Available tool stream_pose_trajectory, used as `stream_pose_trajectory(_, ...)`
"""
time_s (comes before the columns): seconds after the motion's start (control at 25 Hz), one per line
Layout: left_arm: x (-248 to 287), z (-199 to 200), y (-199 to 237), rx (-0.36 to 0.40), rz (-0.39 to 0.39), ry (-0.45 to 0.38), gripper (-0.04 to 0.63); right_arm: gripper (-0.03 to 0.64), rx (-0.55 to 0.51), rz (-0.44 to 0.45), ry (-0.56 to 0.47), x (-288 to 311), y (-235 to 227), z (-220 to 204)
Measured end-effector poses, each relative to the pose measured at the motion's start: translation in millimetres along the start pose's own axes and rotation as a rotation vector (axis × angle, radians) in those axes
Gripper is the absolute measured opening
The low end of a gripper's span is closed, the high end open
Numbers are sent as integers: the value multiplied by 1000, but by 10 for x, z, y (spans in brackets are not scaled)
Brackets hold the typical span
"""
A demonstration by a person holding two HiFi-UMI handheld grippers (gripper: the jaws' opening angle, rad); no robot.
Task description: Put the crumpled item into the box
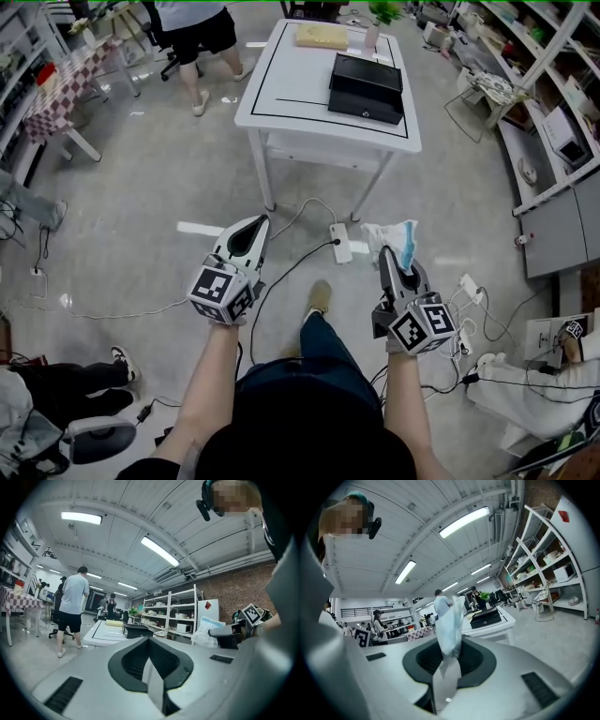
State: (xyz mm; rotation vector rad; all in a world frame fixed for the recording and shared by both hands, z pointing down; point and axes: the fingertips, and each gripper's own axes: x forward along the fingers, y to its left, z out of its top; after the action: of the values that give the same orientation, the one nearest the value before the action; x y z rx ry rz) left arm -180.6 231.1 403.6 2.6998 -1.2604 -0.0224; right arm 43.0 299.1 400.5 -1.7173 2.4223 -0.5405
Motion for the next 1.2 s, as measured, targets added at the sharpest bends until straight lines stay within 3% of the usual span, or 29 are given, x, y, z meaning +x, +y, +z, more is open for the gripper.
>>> stream_pose_trajectory(0.56, 1172, 124, 233, -7, -27, 35, 1, 63, 48, -16, 6, 816, -800, 362)
stream_pose_trajectory(1.2, 2343, 226, 564, -8, -12, 43, 1, 63, 53, 35, 19, 1794, -1501, 741)
